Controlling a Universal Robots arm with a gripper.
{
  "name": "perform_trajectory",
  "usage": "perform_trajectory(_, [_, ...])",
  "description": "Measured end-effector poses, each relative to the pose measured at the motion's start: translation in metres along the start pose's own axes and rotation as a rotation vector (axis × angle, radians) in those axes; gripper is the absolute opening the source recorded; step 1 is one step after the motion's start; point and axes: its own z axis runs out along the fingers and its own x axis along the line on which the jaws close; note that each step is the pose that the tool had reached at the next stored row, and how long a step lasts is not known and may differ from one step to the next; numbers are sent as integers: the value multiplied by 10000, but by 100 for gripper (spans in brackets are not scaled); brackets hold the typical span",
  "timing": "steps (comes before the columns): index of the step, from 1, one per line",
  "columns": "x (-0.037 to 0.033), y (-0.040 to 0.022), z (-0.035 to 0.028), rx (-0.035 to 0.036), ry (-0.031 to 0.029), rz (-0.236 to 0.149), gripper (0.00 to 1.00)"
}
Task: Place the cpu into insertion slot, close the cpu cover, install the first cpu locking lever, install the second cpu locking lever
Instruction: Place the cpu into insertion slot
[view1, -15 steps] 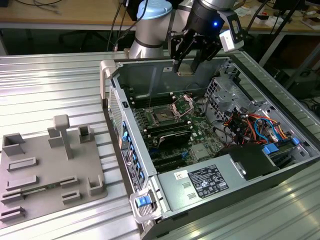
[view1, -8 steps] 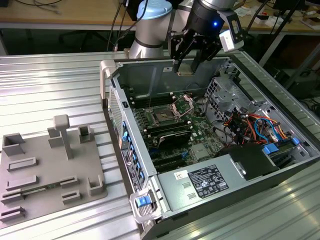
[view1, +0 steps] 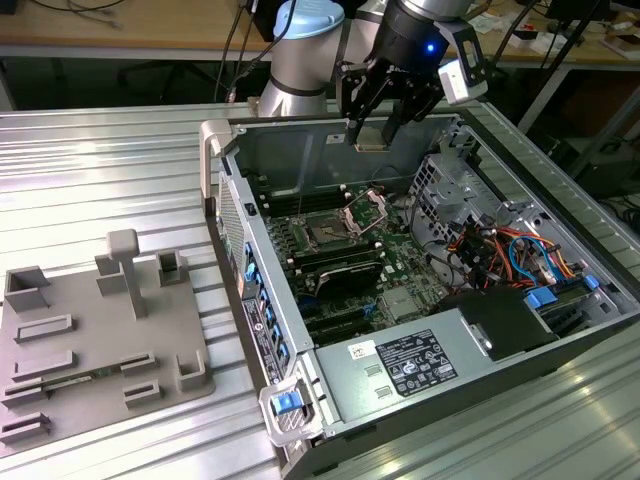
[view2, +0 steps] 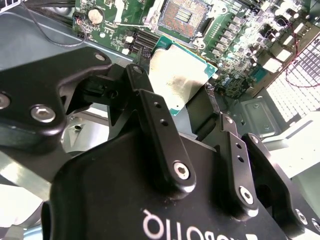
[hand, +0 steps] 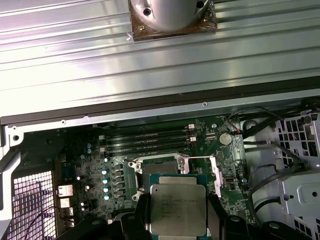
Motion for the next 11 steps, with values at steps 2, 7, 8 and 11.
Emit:
perform_trajectory(2, [0,0,0,0,-2,20,55])
perform_trajectory(7, [0,0,0,-2,-11,123,55])
perform_trajectory(8, [0,0,0,-2,-13,138,55])
perform_trajectory(11, [0,0,0,-4,-18,192,55])
